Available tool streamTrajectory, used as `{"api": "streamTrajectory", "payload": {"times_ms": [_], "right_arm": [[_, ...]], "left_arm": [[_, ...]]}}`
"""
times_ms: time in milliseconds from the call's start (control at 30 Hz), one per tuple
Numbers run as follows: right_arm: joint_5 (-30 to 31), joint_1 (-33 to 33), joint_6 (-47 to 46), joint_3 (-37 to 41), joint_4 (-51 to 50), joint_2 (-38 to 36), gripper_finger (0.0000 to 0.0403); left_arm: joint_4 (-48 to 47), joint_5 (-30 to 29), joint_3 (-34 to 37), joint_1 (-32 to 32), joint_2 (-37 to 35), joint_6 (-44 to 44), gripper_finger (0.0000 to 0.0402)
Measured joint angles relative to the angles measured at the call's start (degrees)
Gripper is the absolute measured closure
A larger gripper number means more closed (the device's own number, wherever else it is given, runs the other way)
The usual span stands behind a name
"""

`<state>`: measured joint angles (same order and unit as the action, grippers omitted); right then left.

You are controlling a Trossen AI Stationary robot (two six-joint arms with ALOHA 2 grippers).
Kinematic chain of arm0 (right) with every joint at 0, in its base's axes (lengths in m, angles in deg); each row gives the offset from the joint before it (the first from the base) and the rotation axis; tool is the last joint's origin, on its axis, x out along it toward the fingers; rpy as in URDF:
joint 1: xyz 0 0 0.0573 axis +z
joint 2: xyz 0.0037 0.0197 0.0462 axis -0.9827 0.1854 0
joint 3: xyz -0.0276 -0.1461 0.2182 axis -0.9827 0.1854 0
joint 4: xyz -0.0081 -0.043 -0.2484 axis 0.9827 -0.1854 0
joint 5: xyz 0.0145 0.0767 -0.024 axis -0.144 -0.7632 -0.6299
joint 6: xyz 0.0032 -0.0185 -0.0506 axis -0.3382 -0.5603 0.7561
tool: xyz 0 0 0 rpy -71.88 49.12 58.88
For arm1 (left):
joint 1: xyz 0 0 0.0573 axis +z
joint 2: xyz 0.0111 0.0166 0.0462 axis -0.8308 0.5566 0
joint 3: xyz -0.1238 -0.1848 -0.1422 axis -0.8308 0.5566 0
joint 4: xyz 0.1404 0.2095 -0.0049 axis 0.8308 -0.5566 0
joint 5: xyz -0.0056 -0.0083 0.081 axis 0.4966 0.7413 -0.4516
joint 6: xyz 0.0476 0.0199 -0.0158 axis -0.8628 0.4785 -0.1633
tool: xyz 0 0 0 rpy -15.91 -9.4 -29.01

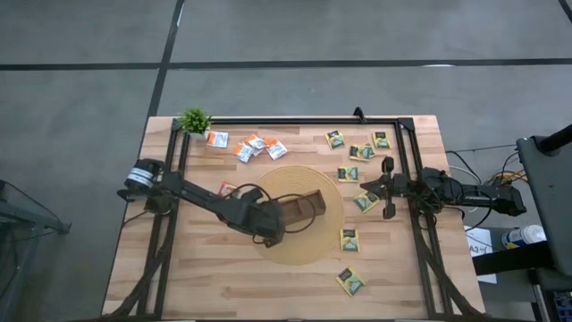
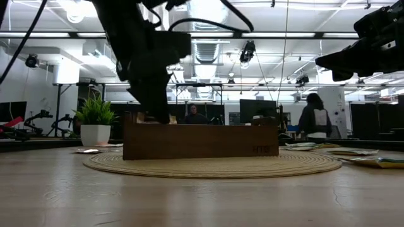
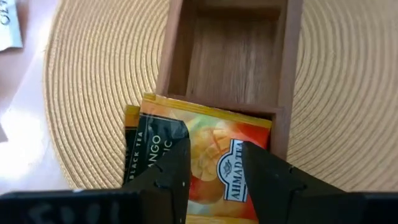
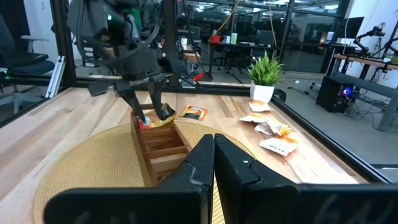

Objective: Pick & Place Tea
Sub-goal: Put the bottom mango tea sachet into the left section of the wooden organizer, then put the mango tea sachet into the left section of the wooden organizer

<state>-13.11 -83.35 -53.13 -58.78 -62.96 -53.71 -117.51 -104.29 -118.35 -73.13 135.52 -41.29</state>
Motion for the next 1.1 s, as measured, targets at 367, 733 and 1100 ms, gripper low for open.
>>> {"api": "streamTrajectory", "payload": {"times_ms": [367,733,1100], "right_arm": [[0.0,0.0,0.0,0.0,0.0,0.0,0.0394],[0.0,0.0,0.0,0.0,0.0,0.0,0.0394],[0.0,0.0,0.0,0.0,0.0,0.0,0.0394]], "left_arm": [[-0.2,0.4,-0.2,0.3,2.5,-2.4,0.0266],[-5.1,-0.4,-6.9,0.4,1.0,-2.1,0.0266],[-8.5,-1.1,-7.4,0.3,0.9,0.3,0.0266]]}}
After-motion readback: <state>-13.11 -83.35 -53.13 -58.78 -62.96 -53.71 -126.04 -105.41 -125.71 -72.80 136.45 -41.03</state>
